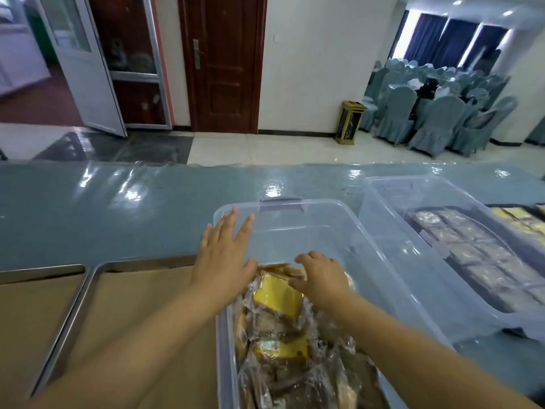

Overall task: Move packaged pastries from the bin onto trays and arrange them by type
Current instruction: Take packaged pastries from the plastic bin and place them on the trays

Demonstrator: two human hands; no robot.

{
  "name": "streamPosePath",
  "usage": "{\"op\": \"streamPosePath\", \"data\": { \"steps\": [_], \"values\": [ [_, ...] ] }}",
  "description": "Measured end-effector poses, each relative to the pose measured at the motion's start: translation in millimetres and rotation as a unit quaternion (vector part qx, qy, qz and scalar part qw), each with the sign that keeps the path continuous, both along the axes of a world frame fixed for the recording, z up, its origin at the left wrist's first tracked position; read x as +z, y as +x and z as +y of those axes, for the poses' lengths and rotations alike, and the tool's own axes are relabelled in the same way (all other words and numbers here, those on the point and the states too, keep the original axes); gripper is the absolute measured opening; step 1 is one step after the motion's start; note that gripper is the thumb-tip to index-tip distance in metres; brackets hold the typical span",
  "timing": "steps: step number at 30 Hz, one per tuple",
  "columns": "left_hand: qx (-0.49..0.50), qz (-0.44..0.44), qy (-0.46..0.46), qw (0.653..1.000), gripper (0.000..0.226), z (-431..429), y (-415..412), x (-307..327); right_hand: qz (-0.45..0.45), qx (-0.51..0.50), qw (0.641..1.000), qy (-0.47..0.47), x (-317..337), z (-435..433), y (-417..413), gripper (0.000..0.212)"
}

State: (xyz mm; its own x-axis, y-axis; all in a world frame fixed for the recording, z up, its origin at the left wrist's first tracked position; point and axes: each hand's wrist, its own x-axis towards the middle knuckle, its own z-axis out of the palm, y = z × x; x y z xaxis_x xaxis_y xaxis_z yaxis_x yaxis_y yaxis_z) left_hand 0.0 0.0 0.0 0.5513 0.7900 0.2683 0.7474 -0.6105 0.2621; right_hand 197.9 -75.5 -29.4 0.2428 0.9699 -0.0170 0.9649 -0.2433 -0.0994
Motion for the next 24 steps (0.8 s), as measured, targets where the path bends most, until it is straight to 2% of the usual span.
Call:
{"op": "streamPosePath", "data": {
  "steps": [3,6,10,12,15,18,21,24],
  "values": [
    [-0.008,-0.022,-0.001,1.0,0.074,3,-3,-2,0.032,-0.029,0.998,-0.055,-12,6,-8,0.049],
    [-0.021,-0.049,-0.005,0.999,0.068,3,-2,-6,0.032,-0.035,0.994,-0.094,-26,7,-17,0.058],
    [-0.024,-0.068,-0.035,0.997,0.063,6,-3,-7,0.031,-0.063,0.993,-0.091,-31,9,-17,0.068],
    [-0.03,-0.074,-0.044,0.996,0.06,6,-2,-8,0.059,-0.081,0.99,-0.102,-29,8,-17,0.064],
    [-0.041,-0.073,-0.039,0.996,0.057,5,-1,-8,0.194,-0.129,0.965,-0.115,-20,4,-13,0.047],
    [-0.055,-0.075,-0.02,0.995,0.057,4,0,-7,0.293,-0.12,0.943,-0.101,-10,-5,-6,0.026],
    [-0.072,-0.068,-0.004,0.995,0.059,3,1,-3,0.36,-0.095,0.927,-0.04,1,-15,0,0.032],
    [-0.073,-0.045,0.015,0.996,0.068,0,2,0,0.502,-0.118,0.855,0.06,13,-21,5,0.023]
  ]
}}
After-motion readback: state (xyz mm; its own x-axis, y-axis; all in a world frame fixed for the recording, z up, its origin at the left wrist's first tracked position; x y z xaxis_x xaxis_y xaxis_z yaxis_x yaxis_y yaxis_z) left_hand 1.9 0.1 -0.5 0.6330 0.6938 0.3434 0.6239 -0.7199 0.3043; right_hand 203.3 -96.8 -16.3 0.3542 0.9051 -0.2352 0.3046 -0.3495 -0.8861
